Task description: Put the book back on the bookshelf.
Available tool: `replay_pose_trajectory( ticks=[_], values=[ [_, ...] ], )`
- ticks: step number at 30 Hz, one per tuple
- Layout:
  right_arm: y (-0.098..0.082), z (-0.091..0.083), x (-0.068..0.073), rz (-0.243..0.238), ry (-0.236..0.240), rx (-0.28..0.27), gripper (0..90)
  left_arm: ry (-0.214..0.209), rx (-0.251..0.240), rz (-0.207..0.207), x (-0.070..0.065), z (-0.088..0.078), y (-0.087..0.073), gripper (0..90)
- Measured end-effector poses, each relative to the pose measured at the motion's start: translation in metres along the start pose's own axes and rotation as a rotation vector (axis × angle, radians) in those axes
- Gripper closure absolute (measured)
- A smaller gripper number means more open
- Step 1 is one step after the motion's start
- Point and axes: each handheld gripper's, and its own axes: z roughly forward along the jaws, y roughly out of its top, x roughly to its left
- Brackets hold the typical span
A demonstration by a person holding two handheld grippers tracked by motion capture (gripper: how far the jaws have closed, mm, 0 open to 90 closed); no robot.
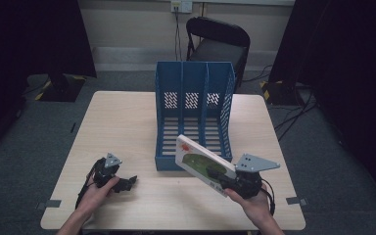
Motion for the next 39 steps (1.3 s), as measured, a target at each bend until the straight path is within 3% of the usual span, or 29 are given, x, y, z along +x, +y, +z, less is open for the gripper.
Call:
replay_pose_trajectory(
  ticks=[6,20,39],
  values=[
    [0.004,-0.008,-0.015,0.033,-0.064,-0.014,76.7,0.0,0.0,0.0,0.0,0.0,0.0,0.0],
    [0.016,-0.017,-0.031,0.079,-0.213,-0.039,76.7,-0.001,0.001,0.0,0.0,0.0,0.0,0.0],
    [0.027,-0.01,-0.052,0.193,-0.393,-0.05,76.7,-0.001,0.001,0.0,0.0,0.0,0.0,0.0]
  ],
)
